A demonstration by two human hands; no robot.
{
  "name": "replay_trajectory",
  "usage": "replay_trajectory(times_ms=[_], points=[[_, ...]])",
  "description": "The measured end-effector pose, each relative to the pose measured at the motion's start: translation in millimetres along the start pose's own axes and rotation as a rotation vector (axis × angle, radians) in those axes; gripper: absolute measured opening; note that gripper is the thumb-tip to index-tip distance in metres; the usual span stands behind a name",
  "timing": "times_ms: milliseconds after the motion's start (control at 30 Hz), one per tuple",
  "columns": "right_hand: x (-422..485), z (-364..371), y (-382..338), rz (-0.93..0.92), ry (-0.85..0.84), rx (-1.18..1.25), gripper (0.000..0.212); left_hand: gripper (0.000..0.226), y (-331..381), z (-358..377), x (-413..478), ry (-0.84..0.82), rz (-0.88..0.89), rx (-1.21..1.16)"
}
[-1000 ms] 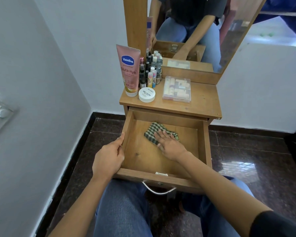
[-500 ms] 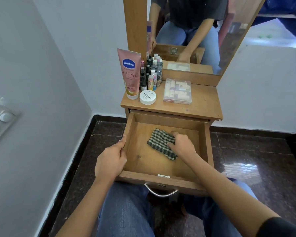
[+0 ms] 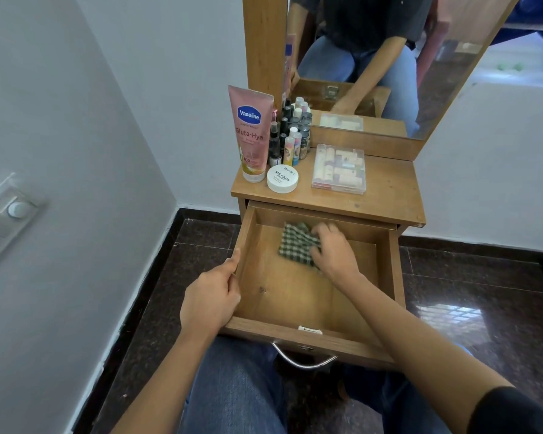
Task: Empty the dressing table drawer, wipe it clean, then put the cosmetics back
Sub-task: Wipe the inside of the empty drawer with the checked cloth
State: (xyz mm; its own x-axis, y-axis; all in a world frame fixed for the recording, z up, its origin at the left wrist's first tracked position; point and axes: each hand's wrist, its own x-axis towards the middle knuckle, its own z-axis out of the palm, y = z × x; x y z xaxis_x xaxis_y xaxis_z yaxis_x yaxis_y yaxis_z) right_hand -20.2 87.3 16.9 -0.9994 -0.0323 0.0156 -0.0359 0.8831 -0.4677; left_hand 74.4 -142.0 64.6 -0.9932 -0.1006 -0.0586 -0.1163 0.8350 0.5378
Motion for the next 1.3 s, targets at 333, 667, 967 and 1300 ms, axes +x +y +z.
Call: replay_trajectory(times_ms=[333, 667, 967, 1300], points=[[35.2, -2.0, 44.3, -1.194, 0.287, -0.877, 0.050, 0.053, 0.0, -2.0, 0.8, -0.007, -0.024, -0.004], [62.6, -33.1, 25.2, -1.474, 0.324, -0.911, 0.019, 0.052, -3.3, -0.4, 2.6, -0.008, -0.040, 0.007], [47.1, -12.1, 15.9, -1.153, 0.117, -1.002, 0.045, 0.052, -3.6, -0.4, 2.7, -0.008, -0.029, 0.012], [47.8, 5.1, 25.6, -1.155, 0.093, -1.062, 0.053, 0.051, -3.3, -0.5, 2.6, -0.006, -0.040, -0.006]])
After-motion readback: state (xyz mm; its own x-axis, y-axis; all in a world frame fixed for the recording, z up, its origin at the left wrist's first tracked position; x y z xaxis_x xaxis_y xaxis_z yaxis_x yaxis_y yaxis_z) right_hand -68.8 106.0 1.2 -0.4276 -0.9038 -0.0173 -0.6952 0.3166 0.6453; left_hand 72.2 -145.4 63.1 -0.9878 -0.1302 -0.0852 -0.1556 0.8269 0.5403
